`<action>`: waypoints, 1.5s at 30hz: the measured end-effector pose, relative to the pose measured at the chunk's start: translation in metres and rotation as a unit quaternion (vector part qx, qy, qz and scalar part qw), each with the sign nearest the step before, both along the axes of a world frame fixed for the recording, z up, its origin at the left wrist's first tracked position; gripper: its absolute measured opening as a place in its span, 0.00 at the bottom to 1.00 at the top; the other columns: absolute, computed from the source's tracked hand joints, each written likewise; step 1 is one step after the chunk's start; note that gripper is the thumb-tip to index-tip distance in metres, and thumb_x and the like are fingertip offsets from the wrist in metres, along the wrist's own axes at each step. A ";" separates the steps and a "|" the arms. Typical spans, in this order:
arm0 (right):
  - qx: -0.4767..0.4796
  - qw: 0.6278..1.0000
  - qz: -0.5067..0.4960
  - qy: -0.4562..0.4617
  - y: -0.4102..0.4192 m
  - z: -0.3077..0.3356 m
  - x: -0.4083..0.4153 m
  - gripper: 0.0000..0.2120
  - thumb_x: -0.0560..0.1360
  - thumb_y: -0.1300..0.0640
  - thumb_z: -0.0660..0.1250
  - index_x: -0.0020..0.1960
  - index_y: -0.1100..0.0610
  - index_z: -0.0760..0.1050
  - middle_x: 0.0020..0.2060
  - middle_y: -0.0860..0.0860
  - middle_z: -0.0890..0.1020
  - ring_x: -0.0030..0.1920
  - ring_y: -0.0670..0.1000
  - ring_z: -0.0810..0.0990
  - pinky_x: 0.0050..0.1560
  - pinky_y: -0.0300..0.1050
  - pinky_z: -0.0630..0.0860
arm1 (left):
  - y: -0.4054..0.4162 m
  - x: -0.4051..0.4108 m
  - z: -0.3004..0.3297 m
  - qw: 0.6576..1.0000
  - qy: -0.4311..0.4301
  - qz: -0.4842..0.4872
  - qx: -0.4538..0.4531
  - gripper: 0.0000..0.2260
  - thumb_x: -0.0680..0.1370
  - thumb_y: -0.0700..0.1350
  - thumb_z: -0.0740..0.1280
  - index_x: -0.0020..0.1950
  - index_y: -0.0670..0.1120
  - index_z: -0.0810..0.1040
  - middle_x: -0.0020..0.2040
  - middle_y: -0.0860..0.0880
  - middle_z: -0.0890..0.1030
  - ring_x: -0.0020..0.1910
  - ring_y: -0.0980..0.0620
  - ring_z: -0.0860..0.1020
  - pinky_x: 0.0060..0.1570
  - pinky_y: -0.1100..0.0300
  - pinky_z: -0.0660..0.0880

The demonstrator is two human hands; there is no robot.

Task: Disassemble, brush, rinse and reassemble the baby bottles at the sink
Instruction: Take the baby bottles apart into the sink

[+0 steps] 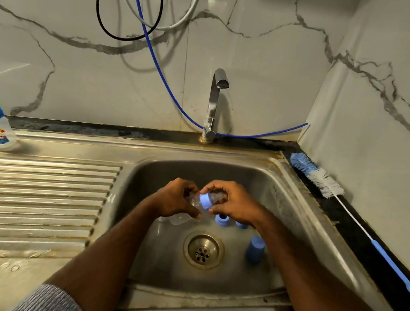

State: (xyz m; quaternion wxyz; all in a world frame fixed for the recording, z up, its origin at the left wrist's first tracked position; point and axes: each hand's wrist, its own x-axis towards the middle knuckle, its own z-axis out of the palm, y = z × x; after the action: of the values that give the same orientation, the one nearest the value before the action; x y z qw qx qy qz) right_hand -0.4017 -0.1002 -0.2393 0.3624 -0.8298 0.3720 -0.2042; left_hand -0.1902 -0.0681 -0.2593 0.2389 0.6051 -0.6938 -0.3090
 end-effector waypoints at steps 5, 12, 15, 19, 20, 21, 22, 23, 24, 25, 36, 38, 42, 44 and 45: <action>-0.030 0.996 -0.015 -0.087 -0.002 0.003 0.002 0.17 0.66 0.69 0.78 0.47 0.51 0.84 0.56 0.47 0.82 0.58 0.46 0.81 0.58 0.42 0.80 | 0.009 0.005 0.003 1.000 -0.021 -0.014 0.007 0.19 0.67 0.45 0.81 0.54 0.53 0.79 0.50 0.53 0.82 0.50 0.55 0.81 0.51 0.59 0.79; -0.046 0.995 -0.057 -0.065 -0.015 -0.006 -0.009 0.16 0.64 0.69 0.80 0.45 0.51 0.85 0.50 0.48 0.85 0.53 0.46 0.83 0.56 0.47 0.81 | 0.026 0.026 0.007 0.994 -0.010 0.099 -0.045 0.18 0.65 0.41 0.82 0.51 0.48 0.81 0.47 0.52 0.83 0.48 0.55 0.81 0.46 0.61 0.79; -0.029 0.997 -0.051 -0.050 -0.016 -0.007 -0.010 0.14 0.65 0.68 0.79 0.45 0.52 0.85 0.49 0.47 0.86 0.52 0.47 0.84 0.55 0.47 0.81 | 0.035 0.034 0.006 0.992 -0.013 0.119 -0.033 0.18 0.64 0.41 0.82 0.49 0.47 0.80 0.47 0.50 0.83 0.48 0.52 0.81 0.49 0.56 0.81; -0.023 0.999 -0.033 -0.018 -0.014 -0.005 -0.009 0.15 0.66 0.66 0.79 0.44 0.47 0.83 0.48 0.45 0.86 0.50 0.43 0.83 0.50 0.38 0.78 | 0.040 0.035 0.003 0.988 -0.095 0.119 0.001 0.20 0.64 0.40 0.81 0.53 0.47 0.80 0.52 0.49 0.80 0.51 0.51 0.79 0.49 0.59 0.78; -0.022 0.999 -0.029 -0.008 -0.014 -0.005 -0.009 0.14 0.66 0.65 0.79 0.45 0.48 0.83 0.48 0.44 0.86 0.50 0.42 0.83 0.49 0.36 0.77 | 0.040 0.035 0.002 0.986 -0.121 0.111 0.007 0.20 0.64 0.40 0.81 0.53 0.47 0.80 0.53 0.48 0.80 0.52 0.50 0.78 0.50 0.58 0.78; -0.020 1.000 -0.023 0.002 -0.013 -0.005 -0.009 0.14 0.67 0.65 0.79 0.46 0.49 0.84 0.48 0.43 0.85 0.50 0.41 0.83 0.49 0.35 0.77 | 0.041 0.035 0.002 0.984 -0.144 0.105 0.014 0.20 0.64 0.40 0.80 0.52 0.49 0.79 0.53 0.48 0.80 0.53 0.49 0.78 0.51 0.57 0.78; -0.019 1.000 -0.018 0.010 -0.013 -0.005 -0.009 0.13 0.67 0.64 0.79 0.47 0.50 0.84 0.48 0.43 0.85 0.50 0.41 0.82 0.49 0.35 0.77 | 0.040 0.035 0.001 0.980 -0.167 0.102 0.023 0.20 0.63 0.41 0.80 0.51 0.50 0.79 0.53 0.49 0.79 0.53 0.49 0.78 0.51 0.57 0.79; -0.018 1.000 -0.013 0.017 -0.013 -0.006 -0.009 0.13 0.67 0.64 0.79 0.48 0.51 0.84 0.48 0.43 0.85 0.50 0.41 0.82 0.48 0.35 0.77 | 0.040 0.036 0.000 0.977 -0.189 0.098 0.032 0.20 0.63 0.41 0.81 0.51 0.50 0.80 0.52 0.49 0.79 0.54 0.49 0.78 0.51 0.57 0.79; -0.017 1.000 -0.010 0.023 -0.013 -0.006 -0.010 0.13 0.67 0.64 0.79 0.48 0.51 0.84 0.48 0.43 0.85 0.50 0.41 0.82 0.48 0.35 0.77 | 0.039 0.036 -0.001 0.973 -0.206 0.095 0.041 0.21 0.63 0.41 0.81 0.52 0.50 0.80 0.51 0.50 0.79 0.53 0.50 0.78 0.50 0.58 0.78; -0.014 0.999 -0.008 0.028 -0.013 -0.006 -0.010 0.13 0.67 0.64 0.79 0.48 0.51 0.84 0.48 0.43 0.85 0.50 0.41 0.82 0.48 0.35 0.77 | 0.038 0.037 -0.002 0.971 -0.216 0.094 0.053 0.22 0.63 0.41 0.82 0.54 0.49 0.81 0.52 0.50 0.79 0.53 0.51 0.78 0.49 0.60 0.78; 0.019 0.998 0.004 0.066 -0.006 -0.003 -0.007 0.12 0.69 0.67 0.78 0.48 0.54 0.85 0.47 0.46 0.84 0.36 0.41 0.82 0.44 0.52 0.83 | 0.041 0.037 -0.009 0.956 -0.259 0.083 0.107 0.27 0.61 0.42 0.84 0.56 0.50 0.78 0.60 0.46 0.75 0.57 0.47 0.77 0.53 0.56 0.79; 0.026 0.997 0.005 0.067 -0.006 -0.003 -0.007 0.12 0.69 0.67 0.77 0.49 0.53 0.84 0.49 0.46 0.84 0.41 0.44 0.83 0.46 0.52 0.83 | 0.040 0.037 -0.010 0.958 -0.254 0.088 0.103 0.28 0.61 0.43 0.85 0.57 0.49 0.79 0.59 0.47 0.74 0.57 0.48 0.76 0.53 0.58 0.78; 0.009 0.999 0.006 0.042 -0.004 -0.002 -0.005 0.17 0.67 0.67 0.78 0.51 0.50 0.81 0.50 0.46 0.82 0.52 0.46 0.81 0.45 0.38 0.79 | 0.038 0.038 -0.006 0.964 -0.241 0.085 0.068 0.27 0.62 0.47 0.85 0.57 0.48 0.79 0.55 0.48 0.78 0.54 0.49 0.77 0.54 0.57 0.79; 0.019 1.000 -0.006 0.018 -0.003 -0.002 -0.004 0.19 0.67 0.66 0.79 0.51 0.49 0.79 0.50 0.46 0.82 0.52 0.45 0.81 0.45 0.37 0.78 | 0.037 0.037 0.000 0.967 -0.237 0.090 0.031 0.24 0.64 0.49 0.83 0.56 0.47 0.80 0.50 0.50 0.78 0.50 0.51 0.77 0.52 0.57 0.78; 0.023 1.000 -0.014 0.004 -0.003 -0.003 -0.002 0.19 0.66 0.65 0.79 0.51 0.49 0.78 0.50 0.46 0.82 0.52 0.46 0.81 0.47 0.40 0.80 | 0.037 0.035 0.003 0.970 -0.222 0.099 -0.002 0.22 0.66 0.50 0.82 0.55 0.46 0.80 0.48 0.51 0.79 0.48 0.52 0.78 0.51 0.57 0.78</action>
State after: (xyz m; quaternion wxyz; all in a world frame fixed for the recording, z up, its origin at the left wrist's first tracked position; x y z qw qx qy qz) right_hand -0.4042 -0.1029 -0.2422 0.3772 -0.8168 0.3893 -0.1976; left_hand -0.1555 -0.0312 -0.2559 0.1094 0.7239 -0.6666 -0.1403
